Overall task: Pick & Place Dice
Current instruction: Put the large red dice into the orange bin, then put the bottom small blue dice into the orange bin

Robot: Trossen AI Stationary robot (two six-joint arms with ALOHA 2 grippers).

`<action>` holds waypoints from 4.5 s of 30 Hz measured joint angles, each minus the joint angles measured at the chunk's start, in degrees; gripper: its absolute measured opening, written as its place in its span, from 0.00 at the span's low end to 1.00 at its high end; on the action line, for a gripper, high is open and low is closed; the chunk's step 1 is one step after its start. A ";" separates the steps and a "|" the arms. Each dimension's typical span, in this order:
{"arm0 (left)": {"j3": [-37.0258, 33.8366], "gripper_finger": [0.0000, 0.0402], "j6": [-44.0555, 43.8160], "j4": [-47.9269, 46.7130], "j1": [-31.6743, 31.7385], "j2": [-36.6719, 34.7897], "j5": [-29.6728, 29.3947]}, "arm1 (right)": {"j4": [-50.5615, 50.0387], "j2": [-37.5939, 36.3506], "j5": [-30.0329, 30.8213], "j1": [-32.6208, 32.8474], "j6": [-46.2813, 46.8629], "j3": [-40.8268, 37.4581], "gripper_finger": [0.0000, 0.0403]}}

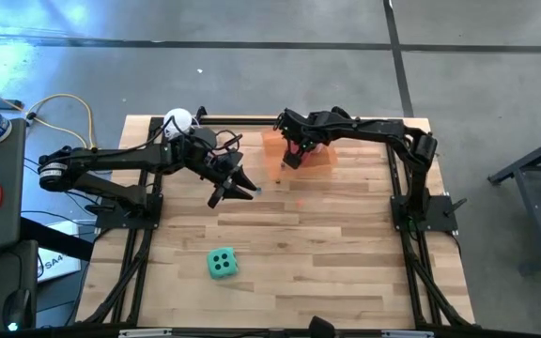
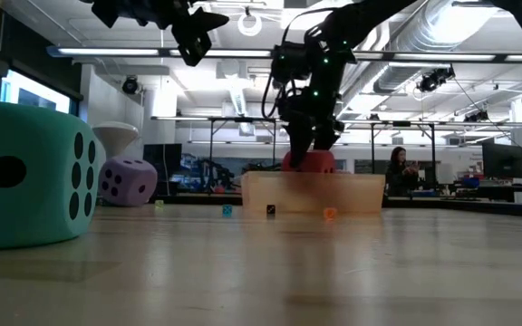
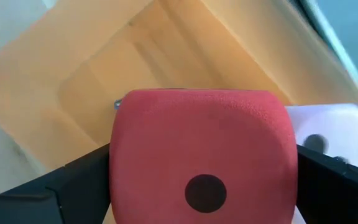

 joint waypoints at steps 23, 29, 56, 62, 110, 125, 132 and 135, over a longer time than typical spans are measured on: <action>0.00 0.38 15.88 1.86 6.78 0.61 -15.00 | 1.74 -2.53 -6.63 1.48 0.56 0.02 0.99; 0.09 0.38 20.36 13.66 10.01 10.69 -28.43 | 1.94 -2.55 -5.55 2.86 -0.15 -0.02 0.99; 0.04 0.38 20.07 36.23 12.31 33.11 -21.04 | 3.78 -3.05 -4.75 6.54 -1.68 -0.09 0.99; 0.04 0.38 18.92 34.62 13.51 33.13 -22.26 | 4.63 -6.44 -2.83 7.31 -1.67 0.00 0.99; 0.00 0.38 19.15 33.12 11.29 27.22 -20.61 | 11.61 -8.28 -4.61 5.02 -1.16 -5.44 0.99; 0.01 0.38 19.80 34.88 10.79 32.14 -21.09 | 12.79 -8.12 -7.21 5.44 -0.98 -5.47 0.99; -0.04 0.38 18.47 32.88 11.68 33.26 -21.11 | 12.72 -8.19 -7.28 6.62 -0.98 -5.42 0.99; -0.04 0.38 18.39 33.01 12.07 33.19 -21.14 | 12.59 -8.19 -7.27 6.91 -1.00 -5.42 0.99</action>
